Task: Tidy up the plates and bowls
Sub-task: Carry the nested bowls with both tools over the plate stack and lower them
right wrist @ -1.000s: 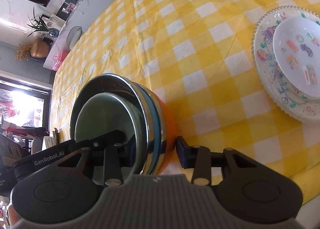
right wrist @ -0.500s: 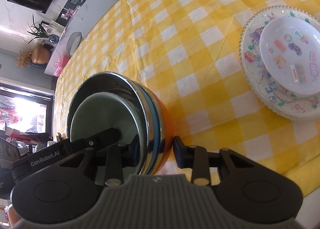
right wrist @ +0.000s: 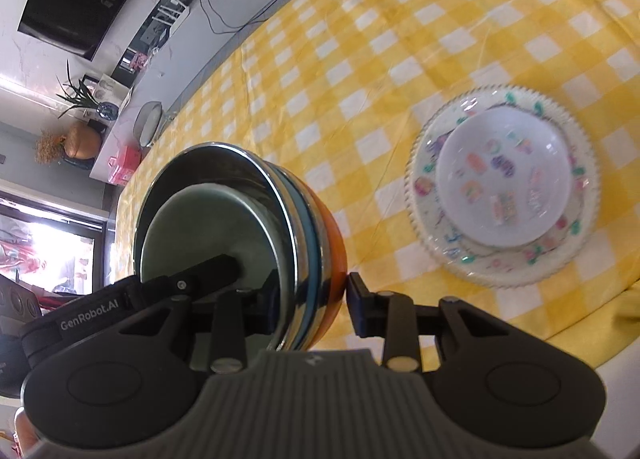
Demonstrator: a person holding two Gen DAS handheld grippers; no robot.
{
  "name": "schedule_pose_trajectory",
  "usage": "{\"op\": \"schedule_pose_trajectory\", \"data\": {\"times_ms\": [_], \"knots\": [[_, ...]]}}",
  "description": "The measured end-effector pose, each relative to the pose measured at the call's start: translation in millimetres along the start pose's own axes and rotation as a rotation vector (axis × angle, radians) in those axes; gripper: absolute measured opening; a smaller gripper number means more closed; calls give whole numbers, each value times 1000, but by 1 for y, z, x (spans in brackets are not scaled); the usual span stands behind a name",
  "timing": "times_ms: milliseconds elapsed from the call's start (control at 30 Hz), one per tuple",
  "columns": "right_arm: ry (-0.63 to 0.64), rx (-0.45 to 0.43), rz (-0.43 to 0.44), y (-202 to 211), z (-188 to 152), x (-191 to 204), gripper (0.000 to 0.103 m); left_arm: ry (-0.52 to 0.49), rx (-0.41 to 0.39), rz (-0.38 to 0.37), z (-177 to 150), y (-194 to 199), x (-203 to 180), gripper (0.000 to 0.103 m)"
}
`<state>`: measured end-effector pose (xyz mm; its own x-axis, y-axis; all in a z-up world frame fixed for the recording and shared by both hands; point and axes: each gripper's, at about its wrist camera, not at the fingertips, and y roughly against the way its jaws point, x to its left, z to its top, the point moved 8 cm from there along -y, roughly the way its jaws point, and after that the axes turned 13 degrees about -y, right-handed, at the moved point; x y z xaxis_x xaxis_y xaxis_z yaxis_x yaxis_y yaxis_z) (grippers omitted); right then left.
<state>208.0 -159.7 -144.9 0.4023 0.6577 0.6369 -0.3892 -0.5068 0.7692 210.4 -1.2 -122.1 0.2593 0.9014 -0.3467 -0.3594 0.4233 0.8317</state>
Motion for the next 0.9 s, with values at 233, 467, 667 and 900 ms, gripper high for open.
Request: {"op": "schedule_pose_trajectory", "data": {"times_ms": [233, 467, 667, 900], "knots": [[-9, -52, 1, 36, 23, -16, 33, -39, -7, -30, 18, -11, -42, 59], [-18, -77, -17, 61, 46, -32, 33, -52, 4, -60, 30, -33, -77, 59], [-26, -84, -47, 68, 64, -49, 33, -44, 26, -82, 34, -56, -93, 59], [-42, -81, -87, 66, 71, -70, 33, -19, 73, -105, 28, -83, -100, 59]]}}
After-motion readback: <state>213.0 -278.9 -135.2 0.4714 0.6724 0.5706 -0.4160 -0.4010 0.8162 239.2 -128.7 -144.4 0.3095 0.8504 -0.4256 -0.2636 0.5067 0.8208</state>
